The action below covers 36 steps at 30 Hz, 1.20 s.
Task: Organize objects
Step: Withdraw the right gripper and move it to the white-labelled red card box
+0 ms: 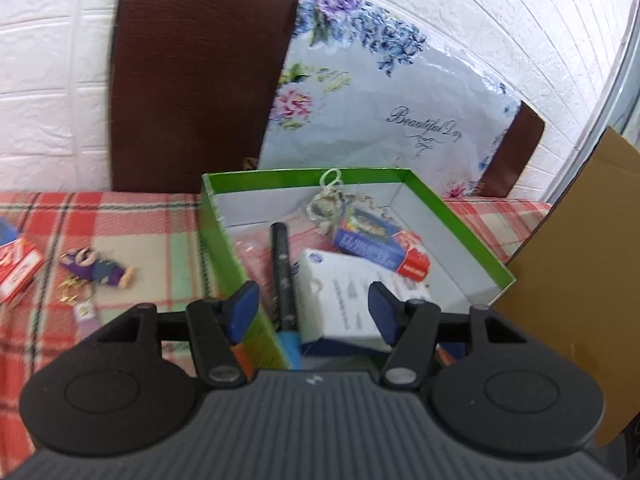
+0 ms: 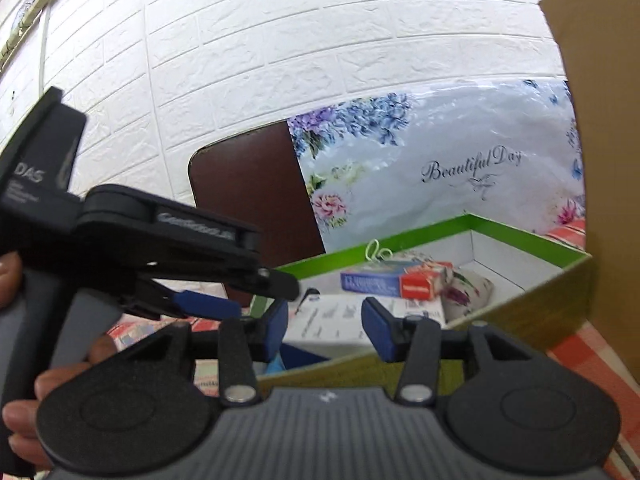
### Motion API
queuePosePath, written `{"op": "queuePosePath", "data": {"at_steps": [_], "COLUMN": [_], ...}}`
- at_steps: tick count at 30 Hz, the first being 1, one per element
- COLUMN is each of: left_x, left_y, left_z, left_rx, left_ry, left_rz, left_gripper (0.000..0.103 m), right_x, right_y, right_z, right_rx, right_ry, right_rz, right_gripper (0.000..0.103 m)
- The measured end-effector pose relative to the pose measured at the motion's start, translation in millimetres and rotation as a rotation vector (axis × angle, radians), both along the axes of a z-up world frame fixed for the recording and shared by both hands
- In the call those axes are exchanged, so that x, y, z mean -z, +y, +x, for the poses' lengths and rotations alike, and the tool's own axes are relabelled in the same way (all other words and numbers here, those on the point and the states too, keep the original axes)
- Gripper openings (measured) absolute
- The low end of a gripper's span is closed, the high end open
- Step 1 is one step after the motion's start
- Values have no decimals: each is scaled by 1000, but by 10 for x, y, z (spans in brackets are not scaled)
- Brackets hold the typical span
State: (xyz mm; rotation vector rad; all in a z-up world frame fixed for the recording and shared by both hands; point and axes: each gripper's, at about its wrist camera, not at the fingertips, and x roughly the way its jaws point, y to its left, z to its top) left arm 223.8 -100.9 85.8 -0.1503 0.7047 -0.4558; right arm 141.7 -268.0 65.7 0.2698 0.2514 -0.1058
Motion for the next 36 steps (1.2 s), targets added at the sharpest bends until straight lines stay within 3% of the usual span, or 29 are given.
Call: {"op": "queuePosePath", "data": {"at_steps": [18,26,36], "left_x": [-22,-21,47], "left_y": [372,578,1049], "left_z": [-954,-1286,-1412], "left_rx": [-141,-195,-291], "left_ry": [-51,-93,-109], "left_rz": [216,282,312], "left_gripper": [66,67,71], "right_x": [-140,-239,-289], "right_y": [161,327,768], "right_z": [-683,-869,-857], "right_rx": [10,-13,-96], "right_ry": [61,67,93], "right_rz": [35,27,-44], "right_gripper": [43,43,44]}}
